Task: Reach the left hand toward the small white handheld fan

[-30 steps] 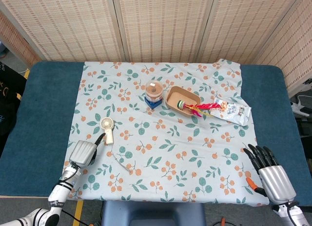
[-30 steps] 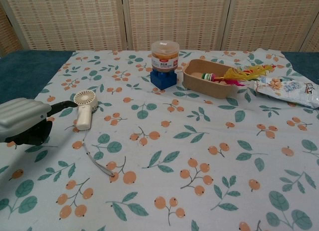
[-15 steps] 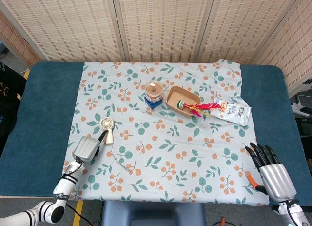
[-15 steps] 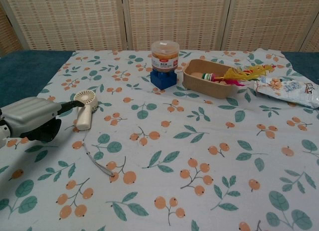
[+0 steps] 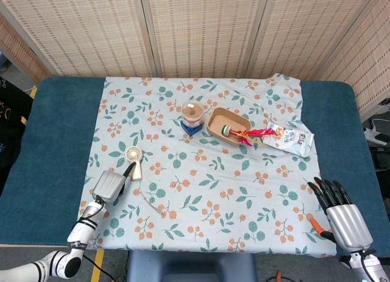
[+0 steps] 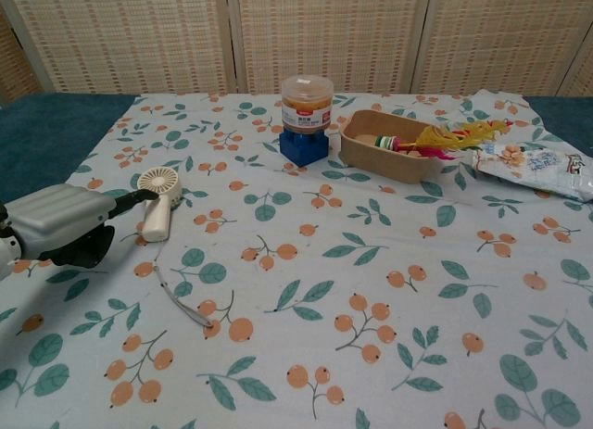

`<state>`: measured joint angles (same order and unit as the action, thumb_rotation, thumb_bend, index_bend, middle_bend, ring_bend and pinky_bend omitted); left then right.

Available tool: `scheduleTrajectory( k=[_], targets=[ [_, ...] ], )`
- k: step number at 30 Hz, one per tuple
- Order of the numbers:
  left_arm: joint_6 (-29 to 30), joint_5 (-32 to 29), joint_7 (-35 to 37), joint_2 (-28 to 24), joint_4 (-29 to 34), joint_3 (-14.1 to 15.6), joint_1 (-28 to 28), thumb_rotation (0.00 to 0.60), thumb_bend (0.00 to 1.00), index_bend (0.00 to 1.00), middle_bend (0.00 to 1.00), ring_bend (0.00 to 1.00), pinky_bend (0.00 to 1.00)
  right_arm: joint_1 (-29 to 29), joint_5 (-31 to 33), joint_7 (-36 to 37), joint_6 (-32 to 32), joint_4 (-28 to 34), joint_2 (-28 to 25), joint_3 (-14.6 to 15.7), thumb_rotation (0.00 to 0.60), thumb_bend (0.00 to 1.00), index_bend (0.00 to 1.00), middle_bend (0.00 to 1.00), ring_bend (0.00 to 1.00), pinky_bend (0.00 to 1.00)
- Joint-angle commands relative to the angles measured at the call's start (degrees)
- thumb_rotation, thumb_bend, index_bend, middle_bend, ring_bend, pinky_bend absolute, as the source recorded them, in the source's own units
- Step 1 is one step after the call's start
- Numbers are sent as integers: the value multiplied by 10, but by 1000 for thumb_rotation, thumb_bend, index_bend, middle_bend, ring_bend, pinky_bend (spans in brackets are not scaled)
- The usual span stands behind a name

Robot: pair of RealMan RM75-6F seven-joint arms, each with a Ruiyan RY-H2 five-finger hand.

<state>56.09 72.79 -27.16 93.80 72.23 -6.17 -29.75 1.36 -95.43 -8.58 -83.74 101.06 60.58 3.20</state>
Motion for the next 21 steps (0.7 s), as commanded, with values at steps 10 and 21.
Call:
scheduleTrajectory(
  k=[10,21],
  targets=[
    [-22,-28,-20,-2,-7,14,-9,600,846,0,966,799,949,0,-1,1,-1,0,-1,1,600,184,0,0,0,0],
    [168,123,41,-58,101,34,30,600,724,0,892,760,924,-2,-8,-3,-5,1,0,5,600,184,0,0,0,0]
  ],
)
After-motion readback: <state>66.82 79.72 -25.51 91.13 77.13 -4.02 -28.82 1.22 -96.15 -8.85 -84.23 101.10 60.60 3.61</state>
